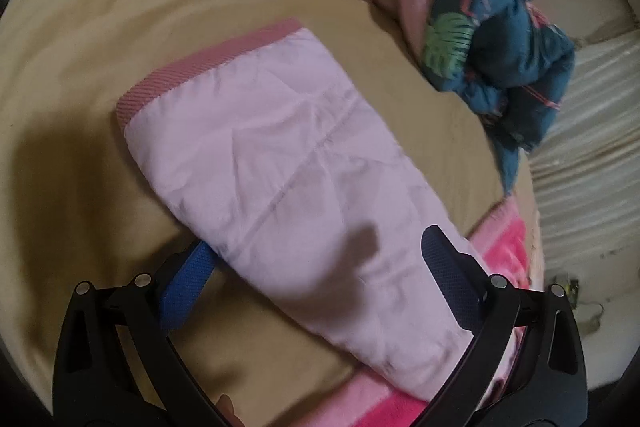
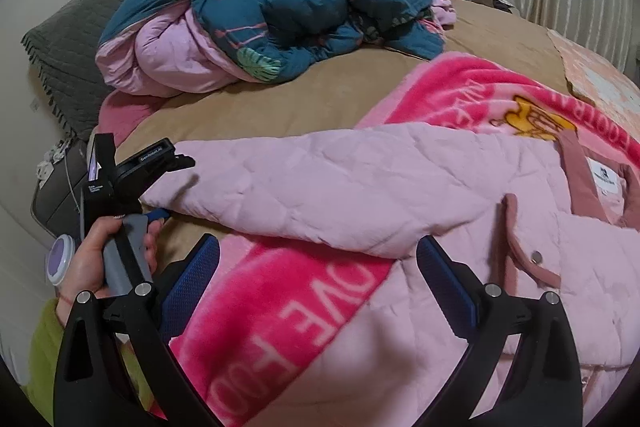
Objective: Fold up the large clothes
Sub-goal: 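Move the left tool to the other jacket sleeve, then grasp the sleeve cuff with the left tool and lift it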
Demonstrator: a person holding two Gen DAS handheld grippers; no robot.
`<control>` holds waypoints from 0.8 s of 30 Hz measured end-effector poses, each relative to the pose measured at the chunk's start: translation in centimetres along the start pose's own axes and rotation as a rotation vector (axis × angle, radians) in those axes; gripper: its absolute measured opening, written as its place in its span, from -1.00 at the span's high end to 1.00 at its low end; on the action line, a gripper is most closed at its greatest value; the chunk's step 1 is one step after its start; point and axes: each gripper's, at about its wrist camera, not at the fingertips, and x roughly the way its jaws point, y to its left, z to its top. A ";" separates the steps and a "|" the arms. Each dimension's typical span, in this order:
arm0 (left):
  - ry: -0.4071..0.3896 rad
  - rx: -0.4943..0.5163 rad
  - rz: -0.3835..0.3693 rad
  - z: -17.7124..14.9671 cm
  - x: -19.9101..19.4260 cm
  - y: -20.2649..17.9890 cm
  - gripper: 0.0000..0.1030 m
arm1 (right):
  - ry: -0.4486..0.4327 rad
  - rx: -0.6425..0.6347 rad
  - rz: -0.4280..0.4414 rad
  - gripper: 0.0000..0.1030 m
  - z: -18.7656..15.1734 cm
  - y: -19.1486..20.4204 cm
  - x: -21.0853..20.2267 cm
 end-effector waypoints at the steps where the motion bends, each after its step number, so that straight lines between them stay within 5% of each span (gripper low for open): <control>1: -0.005 0.007 0.012 -0.1 0.4 -0.1 -0.82 | -0.002 0.012 -0.004 -0.91 -0.1 -0.5 -0.3; 3: -0.021 0.013 0.017 -0.2 0.8 -0.2 -0.80 | -0.006 0.036 -0.010 -0.91 -0.5 -1.6 -0.9; 4: -0.040 0.026 0.006 -0.3 0.8 -0.5 -0.62 | -0.008 0.045 -0.015 -0.91 -0.8 -2.2 -1.3; 8: -0.086 0.023 -0.041 -0.4 0.2 -0.5 0.50 | -0.003 0.066 -0.059 -0.91 -2.3 -4.4 -2.5; 11: -0.134 0.049 -0.091 -0.2 -1.5 -1.1 0.69 | -0.004 0.112 -0.078 -0.91 -3.6 -6.8 -3.9; 24: -0.317 0.351 -0.322 -4.4 -12.0 -11.0 0.76 | -0.037 0.211 -0.187 -0.91 -8.8 -13.9 -9.9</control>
